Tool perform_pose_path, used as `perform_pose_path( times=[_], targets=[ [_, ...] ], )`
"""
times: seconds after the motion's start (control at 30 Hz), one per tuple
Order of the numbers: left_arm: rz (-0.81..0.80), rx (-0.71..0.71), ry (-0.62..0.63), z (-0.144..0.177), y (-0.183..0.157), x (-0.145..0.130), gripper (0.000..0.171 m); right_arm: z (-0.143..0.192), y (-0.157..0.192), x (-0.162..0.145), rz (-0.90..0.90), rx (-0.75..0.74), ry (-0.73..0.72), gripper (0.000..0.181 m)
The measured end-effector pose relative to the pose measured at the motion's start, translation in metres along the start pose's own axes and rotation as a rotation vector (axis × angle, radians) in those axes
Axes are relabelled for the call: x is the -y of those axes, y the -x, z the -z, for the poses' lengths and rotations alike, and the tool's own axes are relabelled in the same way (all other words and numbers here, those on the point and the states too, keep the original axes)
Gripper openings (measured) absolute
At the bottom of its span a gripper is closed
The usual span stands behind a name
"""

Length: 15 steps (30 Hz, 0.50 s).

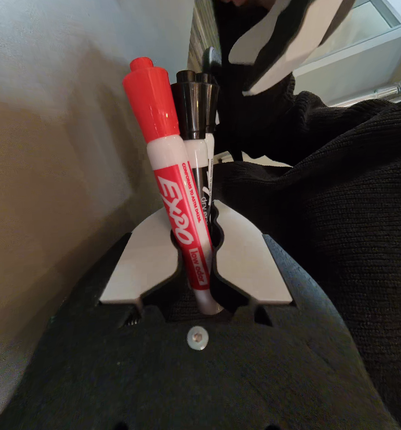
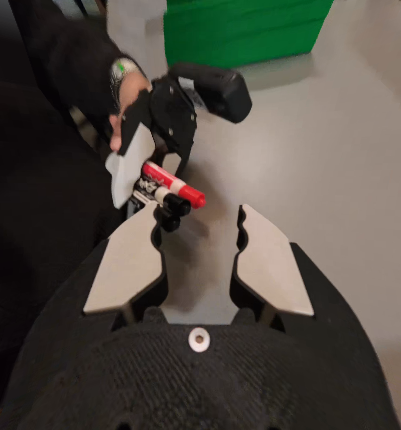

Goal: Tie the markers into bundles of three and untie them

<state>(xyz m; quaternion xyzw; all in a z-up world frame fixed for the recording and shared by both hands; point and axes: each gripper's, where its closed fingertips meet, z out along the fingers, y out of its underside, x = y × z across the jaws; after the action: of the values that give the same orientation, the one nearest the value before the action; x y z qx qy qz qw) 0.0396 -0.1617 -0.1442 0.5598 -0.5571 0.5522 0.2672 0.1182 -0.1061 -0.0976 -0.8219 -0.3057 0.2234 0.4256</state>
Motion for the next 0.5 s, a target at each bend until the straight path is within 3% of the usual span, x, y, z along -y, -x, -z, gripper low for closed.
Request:
perform_pose_path(
  times=[0.07,0.2,0.33,0.5],
  targets=[
    [-0.01,0.0,0.0,0.0,0.0,0.0,0.022,0.002,0.005,0.0,0.047,-0.036,0.004,0.071],
    [-0.027,-0.009,0.012,0.0,-0.005,-0.002,0.022,0.002,0.022,0.002,0.012,0.05,-0.072,0.081],
    [-0.001,0.013,0.032,0.0,0.002,-0.006,0.021,0.0,0.042,0.004,0.218,0.032,0.043,0.08],
    [0.006,0.013,0.039,-0.003,0.001,-0.005,0.021,-0.019,0.057,-0.002,0.492,0.067,0.293,0.09]
  ],
)
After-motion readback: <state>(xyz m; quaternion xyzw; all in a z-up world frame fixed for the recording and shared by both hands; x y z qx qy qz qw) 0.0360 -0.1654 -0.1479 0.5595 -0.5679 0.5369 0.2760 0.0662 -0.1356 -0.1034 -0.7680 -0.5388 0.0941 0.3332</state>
